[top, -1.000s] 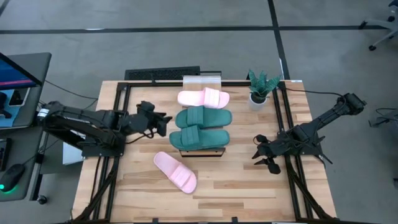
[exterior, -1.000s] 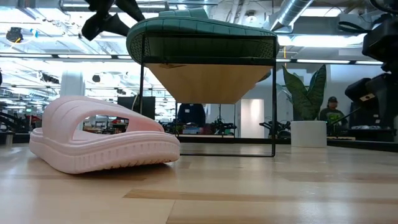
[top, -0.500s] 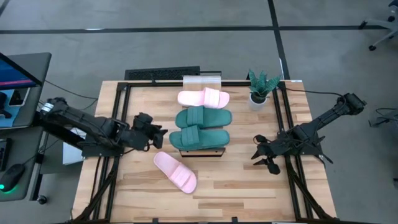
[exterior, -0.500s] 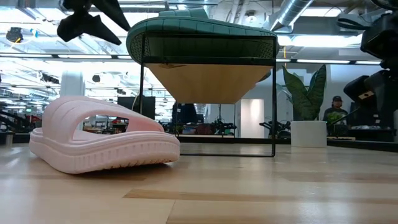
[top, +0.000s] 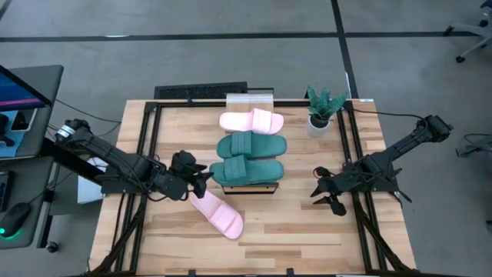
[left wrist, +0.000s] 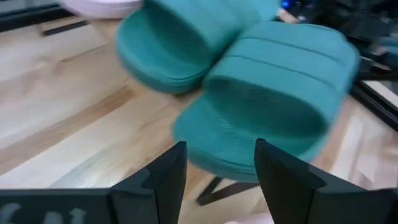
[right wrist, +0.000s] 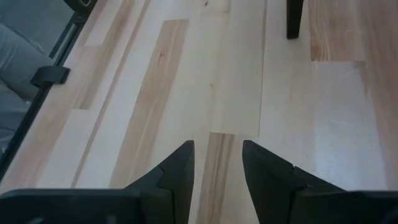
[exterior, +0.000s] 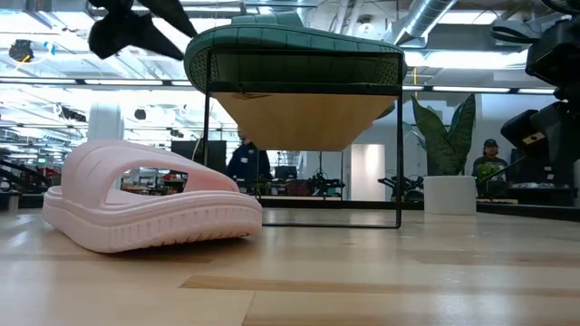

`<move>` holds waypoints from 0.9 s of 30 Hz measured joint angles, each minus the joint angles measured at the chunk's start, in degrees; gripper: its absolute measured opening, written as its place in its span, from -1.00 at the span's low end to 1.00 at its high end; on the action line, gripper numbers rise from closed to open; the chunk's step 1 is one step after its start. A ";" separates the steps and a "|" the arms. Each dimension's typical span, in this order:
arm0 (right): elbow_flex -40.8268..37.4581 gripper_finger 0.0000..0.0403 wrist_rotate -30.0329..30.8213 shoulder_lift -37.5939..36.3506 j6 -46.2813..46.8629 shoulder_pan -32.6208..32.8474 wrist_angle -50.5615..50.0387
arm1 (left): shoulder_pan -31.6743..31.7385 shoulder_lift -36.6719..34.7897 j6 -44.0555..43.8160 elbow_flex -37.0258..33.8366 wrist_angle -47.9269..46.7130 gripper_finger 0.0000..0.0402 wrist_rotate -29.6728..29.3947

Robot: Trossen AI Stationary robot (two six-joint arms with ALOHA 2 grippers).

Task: Pick and place slides into the shelf
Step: Put the pink slide on the shelf

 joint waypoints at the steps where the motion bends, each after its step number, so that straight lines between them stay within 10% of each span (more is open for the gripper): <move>1: 0.00 -0.36 0.00 0.00 0.72 0.00 0.00 | -0.22 0.00 1.32 0.00 0.85 -0.12 0.09; 27: 0.00 -0.36 0.02 0.00 4.72 0.00 0.39 | -0.32 -4.09 8.42 -23.40 38.26 -0.12 12.71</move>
